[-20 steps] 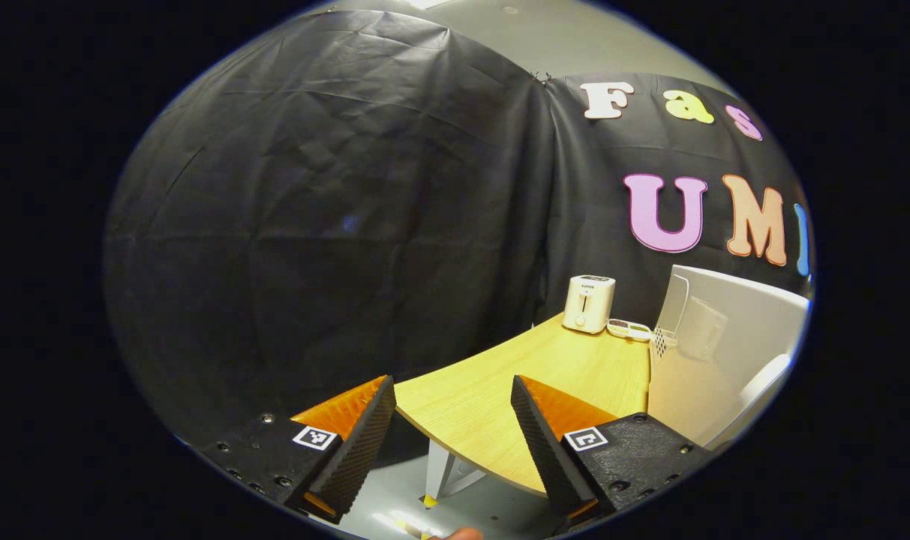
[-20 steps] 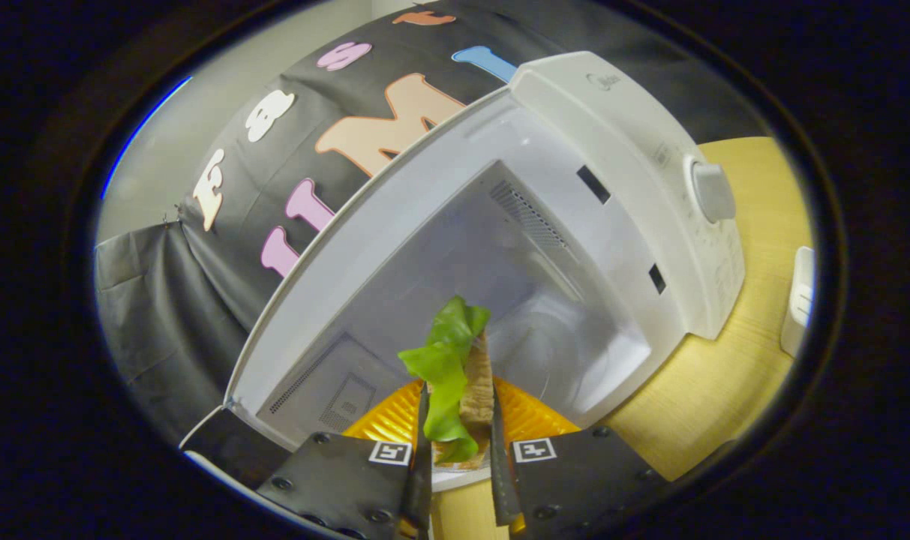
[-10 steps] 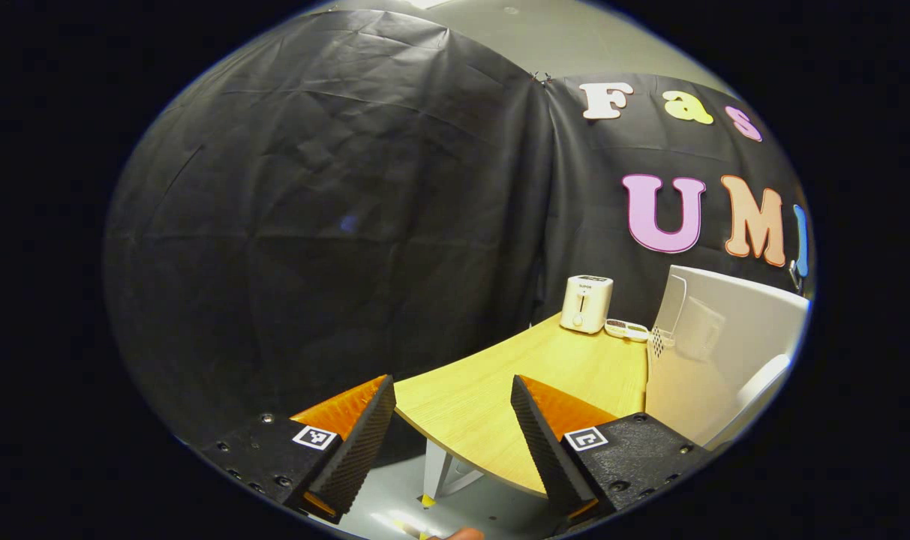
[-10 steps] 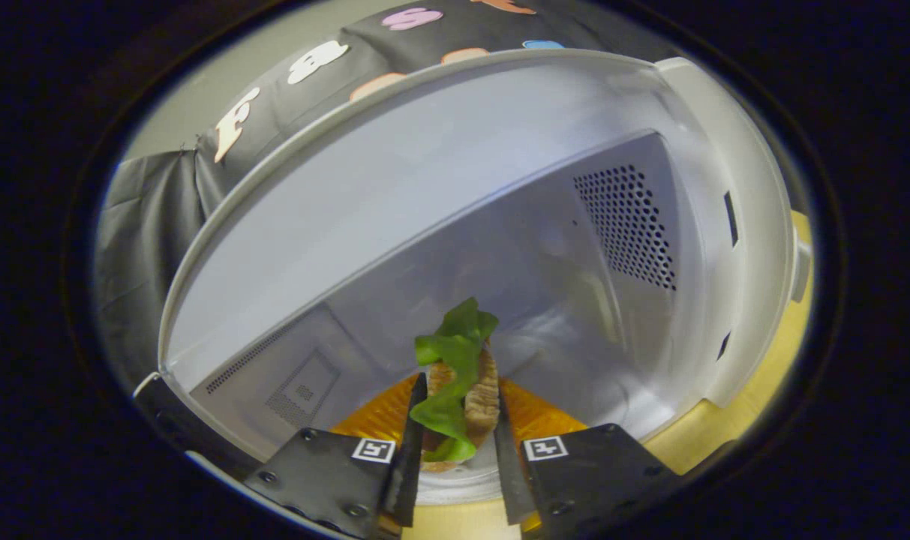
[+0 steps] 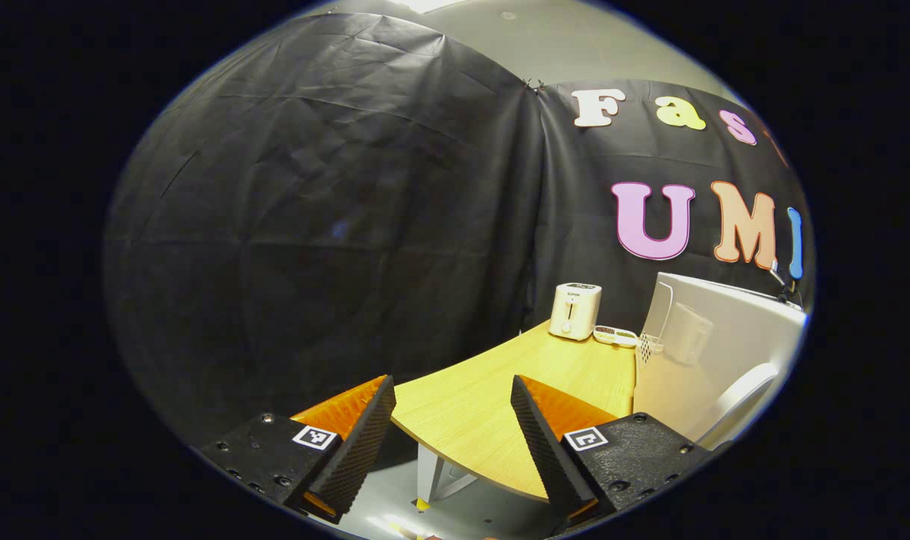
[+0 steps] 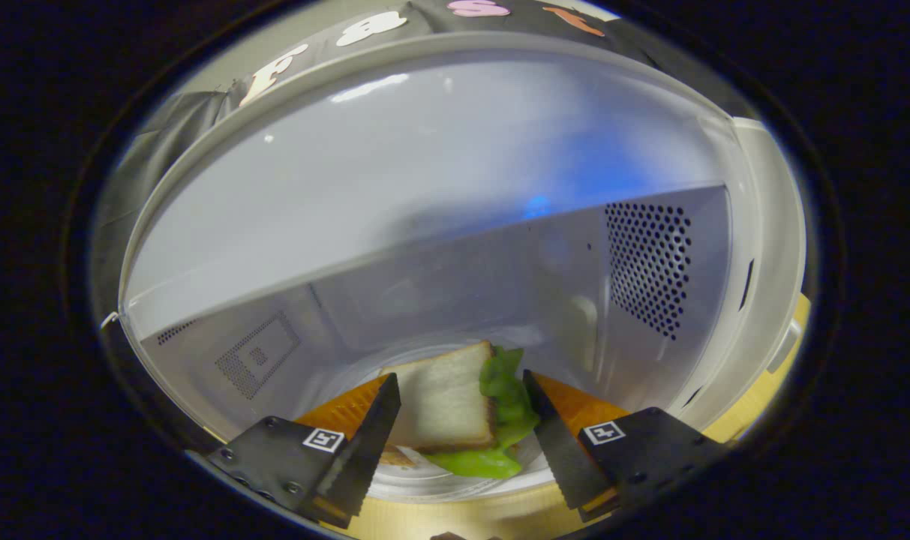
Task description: Open the microwave oven with the left hand, put the food in, and close the microwave oven.
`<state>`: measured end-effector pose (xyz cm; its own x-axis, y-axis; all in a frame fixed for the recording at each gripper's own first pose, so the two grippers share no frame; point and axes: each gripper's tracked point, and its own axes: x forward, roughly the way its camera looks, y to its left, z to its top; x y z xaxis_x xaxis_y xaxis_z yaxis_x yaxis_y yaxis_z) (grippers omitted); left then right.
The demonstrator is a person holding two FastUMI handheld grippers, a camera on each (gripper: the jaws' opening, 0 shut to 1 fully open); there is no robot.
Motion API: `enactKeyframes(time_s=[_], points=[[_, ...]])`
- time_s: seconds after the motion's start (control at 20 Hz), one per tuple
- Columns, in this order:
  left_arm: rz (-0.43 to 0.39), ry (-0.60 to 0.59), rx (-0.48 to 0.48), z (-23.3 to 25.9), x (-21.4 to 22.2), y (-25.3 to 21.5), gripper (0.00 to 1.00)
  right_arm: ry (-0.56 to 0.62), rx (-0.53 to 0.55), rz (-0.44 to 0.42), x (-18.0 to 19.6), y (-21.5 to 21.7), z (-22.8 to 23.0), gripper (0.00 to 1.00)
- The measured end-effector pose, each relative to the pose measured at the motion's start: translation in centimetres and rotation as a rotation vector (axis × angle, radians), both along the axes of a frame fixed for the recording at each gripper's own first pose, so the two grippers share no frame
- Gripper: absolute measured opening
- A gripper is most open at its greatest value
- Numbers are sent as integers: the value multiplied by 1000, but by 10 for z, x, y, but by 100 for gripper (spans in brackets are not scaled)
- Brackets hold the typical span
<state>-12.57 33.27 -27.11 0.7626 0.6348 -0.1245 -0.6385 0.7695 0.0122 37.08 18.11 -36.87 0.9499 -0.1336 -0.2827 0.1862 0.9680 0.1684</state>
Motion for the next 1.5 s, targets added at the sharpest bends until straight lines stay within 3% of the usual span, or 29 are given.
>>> enactKeyframes(time_s=[0.1,0.2,0.25,0.4,0.65,0.7,0.8,0.9,0.95,1.05,1.2,1.45,1.5], points=[[-25,-25,10,8,1,-5,89,-42,5,9,-8,0,11,99],[-59,-44,14,13,3,-13,81,-111,2,21,-18,1,36,100],[-75,-49,18,16,4,-17,83,-138,-12,27,-24,1,47,100],[-130,-64,26,23,9,-30,60,-187,-43,86,-46,7,74,100],[-142,-51,40,31,9,-39,6,-220,-145,198,-101,4,98,99],[-159,-57,42,32,10,-45,2,-214,-164,228,-113,2,101,99],[-187,-69,39,37,11,-56,1,-212,-158,312,-141,1,106,99],[-208,-70,50,40,13,-64,0,-215,-160,340,-167,-16,115,99],[-223,-79,55,45,14,-70,0,-223,-177,331,-177,-28,120,92],[-265,-93,55,50,19,-88,0,-240,-210,295,-194,-56,128,91],[-300,-107,49,56,22,-107,0,-233,-239,246,-217,-95,131,91],[-332,-113,64,63,24,-132,1,-198,-167,221,-255,-148,129,92],[-339,-109,68,63,25,-137,1,-200,-170,204,-261,-161,132,99]])
